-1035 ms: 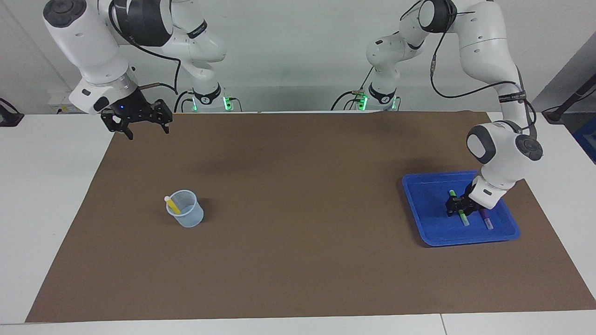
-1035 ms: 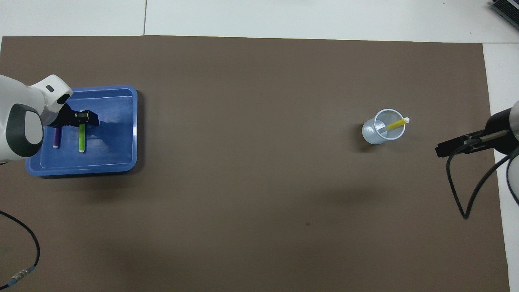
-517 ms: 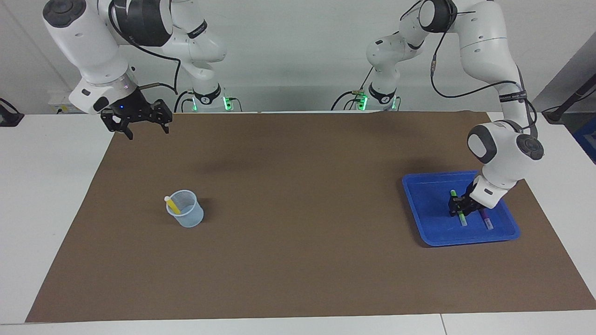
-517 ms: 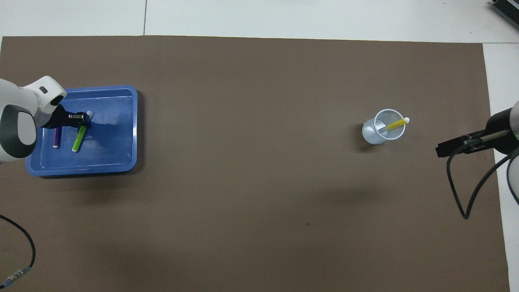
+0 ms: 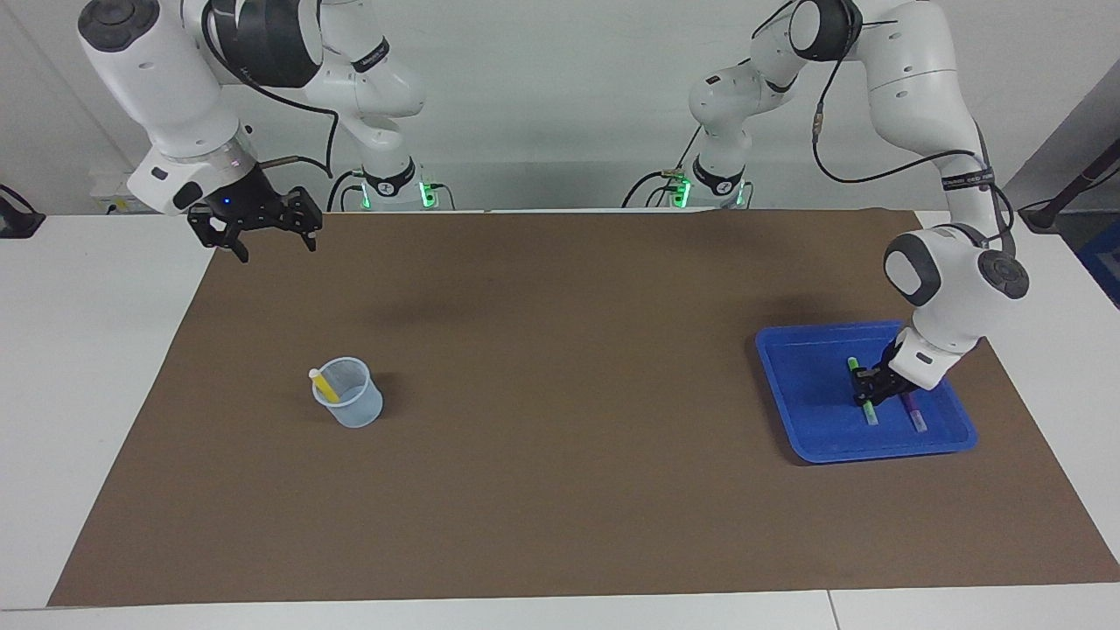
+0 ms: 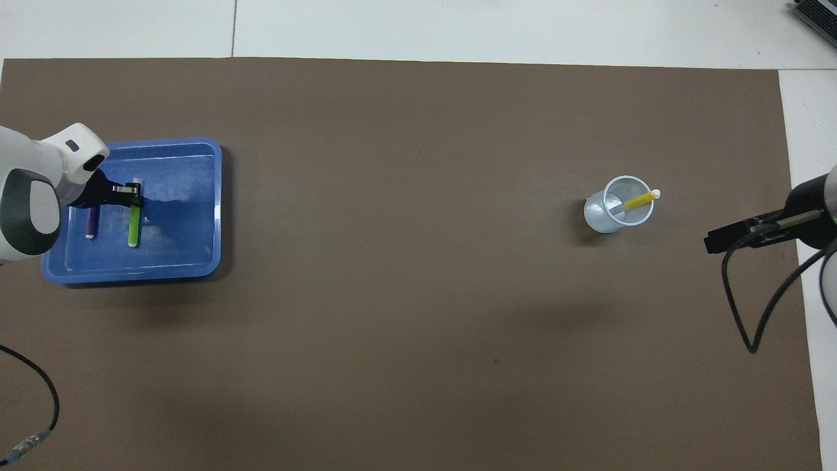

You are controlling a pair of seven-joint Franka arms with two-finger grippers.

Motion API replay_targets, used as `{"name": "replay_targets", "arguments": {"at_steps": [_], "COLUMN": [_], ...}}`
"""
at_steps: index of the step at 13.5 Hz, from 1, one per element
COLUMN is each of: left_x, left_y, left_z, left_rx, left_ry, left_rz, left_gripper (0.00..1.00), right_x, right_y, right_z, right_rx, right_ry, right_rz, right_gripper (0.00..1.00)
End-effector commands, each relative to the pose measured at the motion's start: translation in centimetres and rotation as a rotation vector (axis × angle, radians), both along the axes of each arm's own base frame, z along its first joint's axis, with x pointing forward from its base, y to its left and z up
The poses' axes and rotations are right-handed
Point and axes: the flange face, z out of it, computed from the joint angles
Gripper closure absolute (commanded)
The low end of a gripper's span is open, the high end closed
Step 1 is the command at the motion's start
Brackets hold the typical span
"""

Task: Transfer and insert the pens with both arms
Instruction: 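Grasp the green pen with the left gripper and lift it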

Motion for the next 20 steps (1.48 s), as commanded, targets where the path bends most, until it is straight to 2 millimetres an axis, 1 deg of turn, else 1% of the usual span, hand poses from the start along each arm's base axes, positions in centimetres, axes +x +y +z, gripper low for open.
{"name": "replay_targets", "arguments": {"at_steps": [1,3,5,6,7,8,9,10,11,12,14,15,16,17,18,20], "left_x": [-0.8,0.3,1.0,0.9,0.4,0.0,-0.2,-0.1,0.1,-0.1,-0.5,-0.6,-0.7,-0.9,-1.1,-1.3], "left_y": [0.0,-0.3,-0.6,-0.2,-0.2,-1.0,-1.7,-2.6,-4.5,-5.4,-7.0,-7.7,-8.6,-9.7,-11.0,-13.2], "left_z": [1.1,3.1,5.1,5.2,5.0,4.9,5.3,5.7,6.3,6.4,7.5,7.7,7.8,7.6,7.8,8.0], "left_rx": [0.009,0.006,-0.001,-0.044,-0.098,-0.165,-0.227,-0.242,-0.238,-0.232,-0.243,-0.273,-0.278,-0.268,-0.278,-0.317], "left_ry": [0.043,0.058,0.073,0.073,0.103,0.152,0.175,0.197,0.225,0.261,0.312,0.344,0.365,0.386,0.415,0.476], "left_rz": [-0.011,-0.019,-0.023,0.006,0.035,0.062,0.086,0.115,0.171,0.229,0.315,0.405,0.460,0.499,0.544,0.628], "left_gripper": [1.00,1.00,1.00,1.00,1.00,1.00,1.00,1.00,1.00,1.00,1.00,1.00,1.00,1.00,1.00,1.00], "right_x": [-0.7,-0.9,-1.2,-1.4,-1.4,-1.4,-1.4,-1.6,-2.0,-2.1,-1.7,-1.3,-0.9,-0.5,-0.1,0.4], "right_y": [-0.1,-0.1,-0.1,-0.1,0.0,0.1,0.0,0.0,0.4,1.0,1.8,2.8,3.9,5.8,8.4,12.0], "right_z": [0.3,0.3,-0.1,-0.2,-0.3,-0.2,-0.2,-0.5,-1.1,-1.3,-1.1,-0.8,-0.7,-0.9,-0.8,-1.7], "right_rx": [0.008,0.008,0.008,0.008,0.013,0.012,0.017,0.018,0.029,0.100,0.185,0.237,0.282,0.311,0.350,0.448], "right_ry": [0.013,0.019,0.029,0.033,0.036,0.034,0.034,0.037,0.045,0.039,0.015,-0.011,-0.034,-0.054,-0.075,-0.086], "right_rz": [-0.018,-0.018,-0.020,-0.018,-0.017,-0.016,-0.018,-0.023,-0.039,-0.087,-0.131,-0.168,-0.210,-0.223,-0.239,-0.292], "right_gripper": [0.00,0.00,0.00,0.00,0.00,0.00,0.00,0.00,0.00,0.00,0.00,0.00,0.00,0.00,0.00,0.00]}}
